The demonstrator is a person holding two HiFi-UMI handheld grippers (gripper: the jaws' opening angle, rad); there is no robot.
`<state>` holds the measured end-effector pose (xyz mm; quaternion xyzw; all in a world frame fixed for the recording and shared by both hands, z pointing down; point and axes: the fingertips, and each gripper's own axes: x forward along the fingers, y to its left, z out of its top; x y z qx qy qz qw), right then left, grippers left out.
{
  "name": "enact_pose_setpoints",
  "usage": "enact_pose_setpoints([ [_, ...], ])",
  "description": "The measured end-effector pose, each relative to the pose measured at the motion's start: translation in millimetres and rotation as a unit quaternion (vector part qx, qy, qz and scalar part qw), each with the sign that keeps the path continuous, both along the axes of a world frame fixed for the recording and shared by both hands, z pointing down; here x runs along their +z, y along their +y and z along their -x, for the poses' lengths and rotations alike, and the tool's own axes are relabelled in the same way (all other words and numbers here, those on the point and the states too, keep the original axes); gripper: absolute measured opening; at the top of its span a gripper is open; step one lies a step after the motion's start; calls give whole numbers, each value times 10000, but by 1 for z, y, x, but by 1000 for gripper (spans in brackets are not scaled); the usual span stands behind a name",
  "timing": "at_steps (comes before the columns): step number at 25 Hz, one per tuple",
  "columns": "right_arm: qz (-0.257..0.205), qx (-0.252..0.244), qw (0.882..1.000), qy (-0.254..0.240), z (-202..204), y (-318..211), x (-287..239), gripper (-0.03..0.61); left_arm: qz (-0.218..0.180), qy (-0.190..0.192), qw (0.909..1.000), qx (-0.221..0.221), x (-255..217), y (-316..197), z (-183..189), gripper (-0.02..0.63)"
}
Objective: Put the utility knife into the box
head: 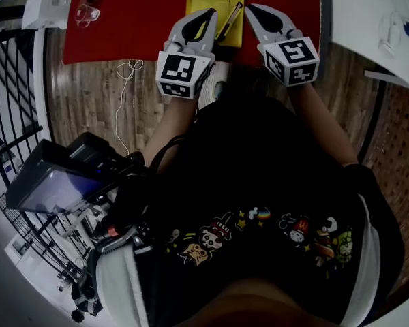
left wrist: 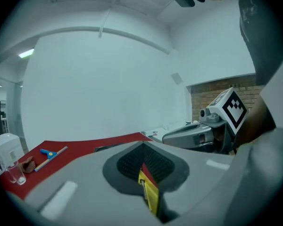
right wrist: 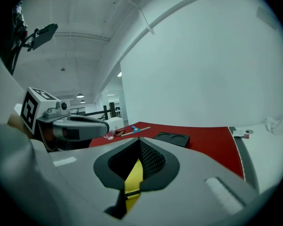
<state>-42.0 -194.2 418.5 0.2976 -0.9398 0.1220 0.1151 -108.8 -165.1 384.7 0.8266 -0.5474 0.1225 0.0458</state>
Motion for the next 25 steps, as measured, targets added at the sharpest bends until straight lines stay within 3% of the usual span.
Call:
enact_pose_setpoints([
  [6,-237,106,9996,-57,0,0,-20,23,-367,146,9992,-74,-22,8,13,0],
  [25,-207,134,9997,31,6,8,-11,23,-239,160,9996,25,-15,12,19,0],
])
